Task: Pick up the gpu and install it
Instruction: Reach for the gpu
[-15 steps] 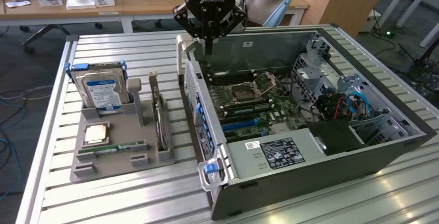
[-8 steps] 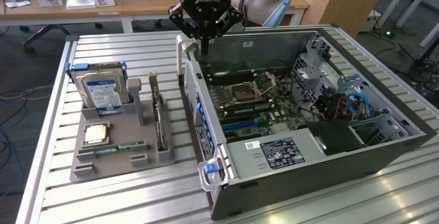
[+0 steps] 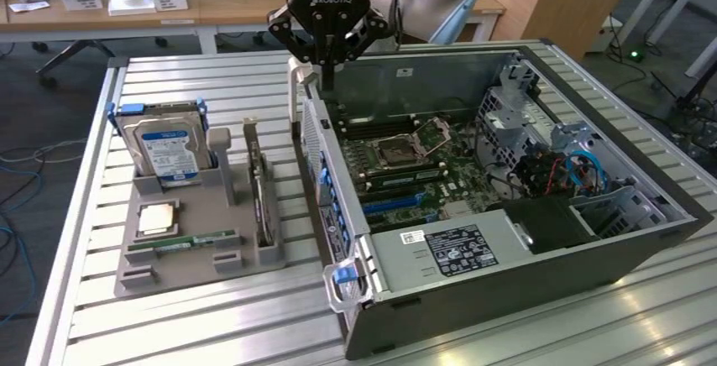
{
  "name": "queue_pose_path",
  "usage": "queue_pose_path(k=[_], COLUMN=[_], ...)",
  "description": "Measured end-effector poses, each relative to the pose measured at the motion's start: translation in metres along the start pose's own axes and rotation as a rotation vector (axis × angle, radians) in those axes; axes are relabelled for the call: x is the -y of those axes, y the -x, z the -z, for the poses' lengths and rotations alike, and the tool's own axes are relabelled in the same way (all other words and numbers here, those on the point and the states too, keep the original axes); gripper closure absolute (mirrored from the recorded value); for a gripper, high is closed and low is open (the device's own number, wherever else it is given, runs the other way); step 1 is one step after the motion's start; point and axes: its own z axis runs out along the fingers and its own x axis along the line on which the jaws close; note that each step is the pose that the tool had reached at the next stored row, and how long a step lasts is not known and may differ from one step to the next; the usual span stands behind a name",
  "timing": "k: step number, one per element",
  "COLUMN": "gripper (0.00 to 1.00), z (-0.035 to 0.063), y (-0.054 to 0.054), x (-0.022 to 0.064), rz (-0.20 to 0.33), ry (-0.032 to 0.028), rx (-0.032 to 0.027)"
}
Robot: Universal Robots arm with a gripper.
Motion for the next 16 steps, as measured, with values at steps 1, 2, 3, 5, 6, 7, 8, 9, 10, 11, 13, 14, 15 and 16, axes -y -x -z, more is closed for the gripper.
queue_pose_path(k=[1,2,3,5,6,7,8,9,10,11,13,14,15,16], gripper=[0.89,0.89,0.89,0.89,0.89,0.89,0.89,0.89,0.89,0.89,0.89,0.89,0.89,0.89], z=[0.0,0.0001,0.0001,0.0001,0.0002,0.0002,0.0002,0.0002,0.0002,0.0003,0.0003,0.0003,0.0004,0.0004], y=[-0.001,-0.002,-0.003,-0.005,-0.006,-0.007,-0.008,-0.009,-0.009,-0.01,-0.012,-0.013,-0.014,-0.014], x=[0.0001,0.0002,0.0002,0.0004,0.0004,0.0005,0.0006,0.0006,0.0007,0.0008,0.0009,0.001,0.001,0.0011], rz=[0.0,0.0,0.0,0.0,0.0,0.0,0.0,0.0,0.0,0.0,0.0,0.0,0.0,0.0], ry=[0.0,0.0,0.0,0.0,-0.0001,0.0,0.0,0.0001,0.0,0.0,0.0,0.0,0.0,0.0], rx=[0.0,0.0,0.0,0.0,0.0,0.0,0.0,0.0,0.0,0.0,0.0,0.0,0.0,0.0])
